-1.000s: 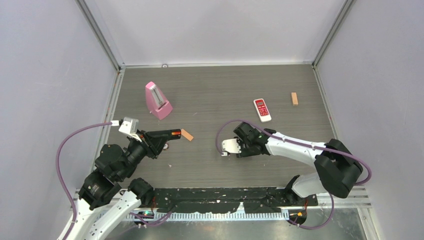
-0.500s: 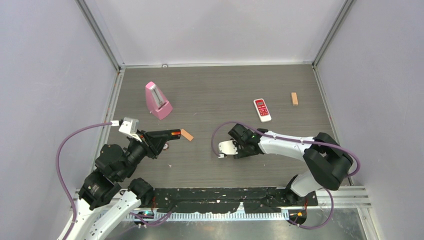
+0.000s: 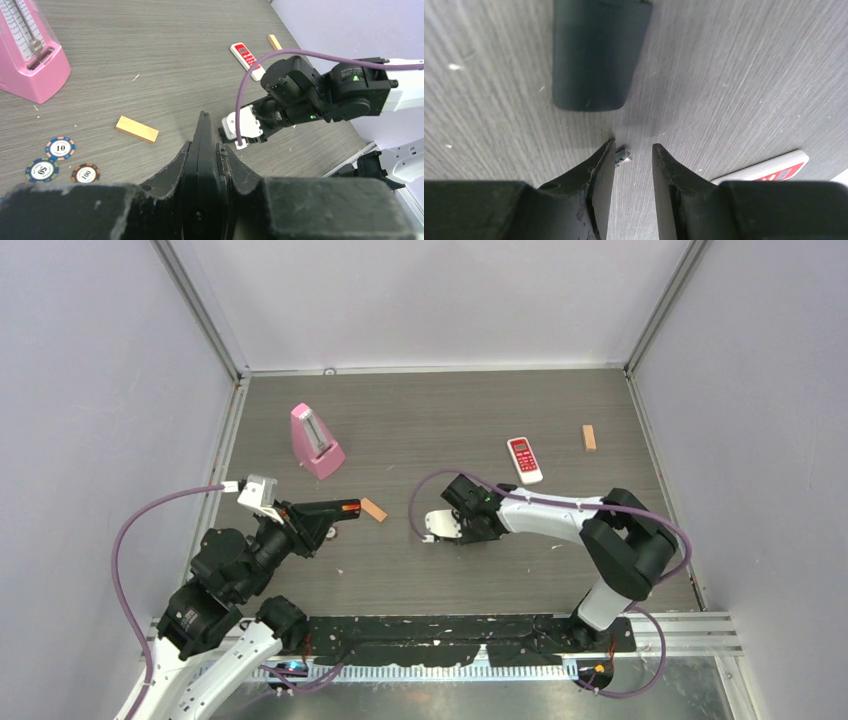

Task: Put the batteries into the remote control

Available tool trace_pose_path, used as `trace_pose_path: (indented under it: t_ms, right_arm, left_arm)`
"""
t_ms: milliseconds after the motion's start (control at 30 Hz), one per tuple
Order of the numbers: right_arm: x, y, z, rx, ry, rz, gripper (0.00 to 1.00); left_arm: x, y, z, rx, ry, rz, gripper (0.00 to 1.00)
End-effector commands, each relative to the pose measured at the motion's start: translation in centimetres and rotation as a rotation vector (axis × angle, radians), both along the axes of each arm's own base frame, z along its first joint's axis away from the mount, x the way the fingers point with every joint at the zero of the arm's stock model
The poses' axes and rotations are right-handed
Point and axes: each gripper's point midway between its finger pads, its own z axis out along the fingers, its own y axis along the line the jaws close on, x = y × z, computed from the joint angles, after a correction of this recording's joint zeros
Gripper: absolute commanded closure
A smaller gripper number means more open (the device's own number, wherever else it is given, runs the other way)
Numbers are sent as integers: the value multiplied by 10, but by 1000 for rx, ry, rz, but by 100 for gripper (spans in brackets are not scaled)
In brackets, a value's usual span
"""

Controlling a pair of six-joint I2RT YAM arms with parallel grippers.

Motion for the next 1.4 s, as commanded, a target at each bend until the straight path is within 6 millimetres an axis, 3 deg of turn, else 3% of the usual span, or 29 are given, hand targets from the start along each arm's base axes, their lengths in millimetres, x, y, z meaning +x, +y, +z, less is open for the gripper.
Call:
trace_pose_path:
  t_ms: [0, 233, 367, 500, 633, 700, 733, 767, 833, 1067, 1367]
  right_arm:
    - [1, 6, -5, 14, 62, -86, 63]
    - [-2, 4, -3, 31, 119, -158, 57]
    - [9, 17, 17, 164, 135, -322, 49]
    - [32, 32, 52, 327, 71, -573, 53]
    - [45, 25, 80, 415, -37, -761, 56]
    - [48, 12, 87, 432, -101, -889, 56]
    - [48, 7, 88, 434, -113, -930, 58]
    - [43, 5, 85, 444, -98, -986, 68]
    - [32, 4, 77, 455, -55, -1062, 76]
    - [9, 2, 47, 484, 22, -1209, 63]
    - [8, -10, 24, 427, -10, -1273, 62]
  left_arm:
    - [-1, 7, 16, -19, -40, 25, 100]
    - [-2, 8, 15, -17, -36, 27, 100]
    - [-2, 8, 13, -14, -35, 27, 100]
    - [-2, 9, 11, -12, -33, 35, 100]
    - [-2, 13, 11, -8, -35, 47, 100]
    - [-3, 13, 11, -11, -36, 48, 100]
    - [-3, 13, 11, -13, -35, 49, 100]
    - [-3, 12, 12, -16, -36, 46, 100]
    - [-3, 10, 11, -20, -31, 38, 100]
    - [-2, -2, 6, -45, 8, -2, 100]
    - [-1, -10, -2, -67, 40, -24, 100]
